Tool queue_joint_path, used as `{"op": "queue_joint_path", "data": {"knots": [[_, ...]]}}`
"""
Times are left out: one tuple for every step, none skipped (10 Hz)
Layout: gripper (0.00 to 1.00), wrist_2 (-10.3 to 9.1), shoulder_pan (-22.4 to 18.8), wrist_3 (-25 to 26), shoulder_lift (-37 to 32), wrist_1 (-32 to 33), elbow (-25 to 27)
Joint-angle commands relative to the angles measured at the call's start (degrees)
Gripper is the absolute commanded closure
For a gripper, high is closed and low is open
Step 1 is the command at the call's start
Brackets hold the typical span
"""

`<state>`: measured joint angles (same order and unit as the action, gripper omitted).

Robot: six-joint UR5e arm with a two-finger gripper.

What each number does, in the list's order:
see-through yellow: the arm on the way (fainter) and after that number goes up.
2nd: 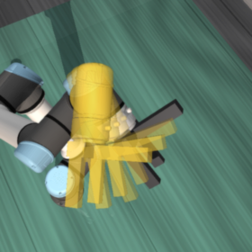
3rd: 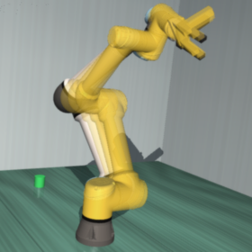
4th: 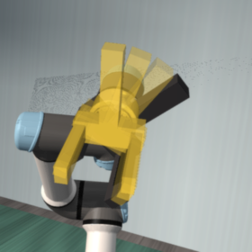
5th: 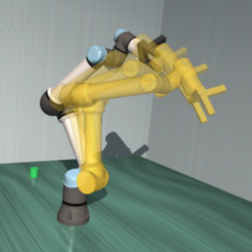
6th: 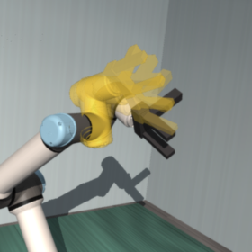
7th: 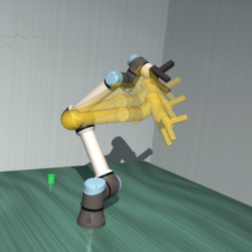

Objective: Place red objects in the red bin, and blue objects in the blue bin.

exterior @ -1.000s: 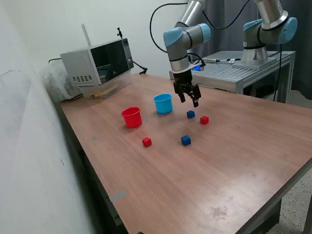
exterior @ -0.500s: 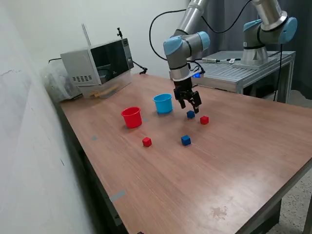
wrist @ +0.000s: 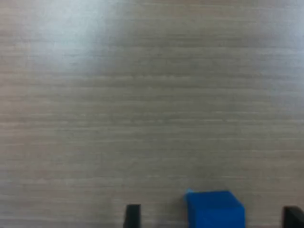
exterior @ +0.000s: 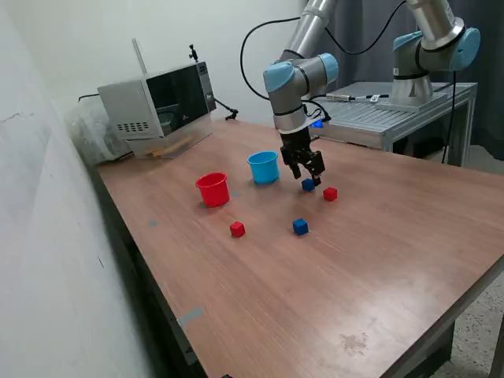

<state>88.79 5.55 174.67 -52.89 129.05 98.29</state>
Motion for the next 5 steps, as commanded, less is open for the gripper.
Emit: {"op": "queue_joint_path", "data": {"knots": [[1.0, 0.06, 0.1, -0.6, 0.2, -0.4, -0.2], [1.0, 0.06, 0.1, -0.6, 0.1, -0.5, -0.1], [1.0, 0.06, 0.1, -0.7, 0.1, -0.5, -0.1], [1.0, 0.06, 0.1, -0.7, 0.1, -0.5, -0.1], [1.0, -0.02, 0.1, -0.7, -0.3, -0.5, -0.1]]}}
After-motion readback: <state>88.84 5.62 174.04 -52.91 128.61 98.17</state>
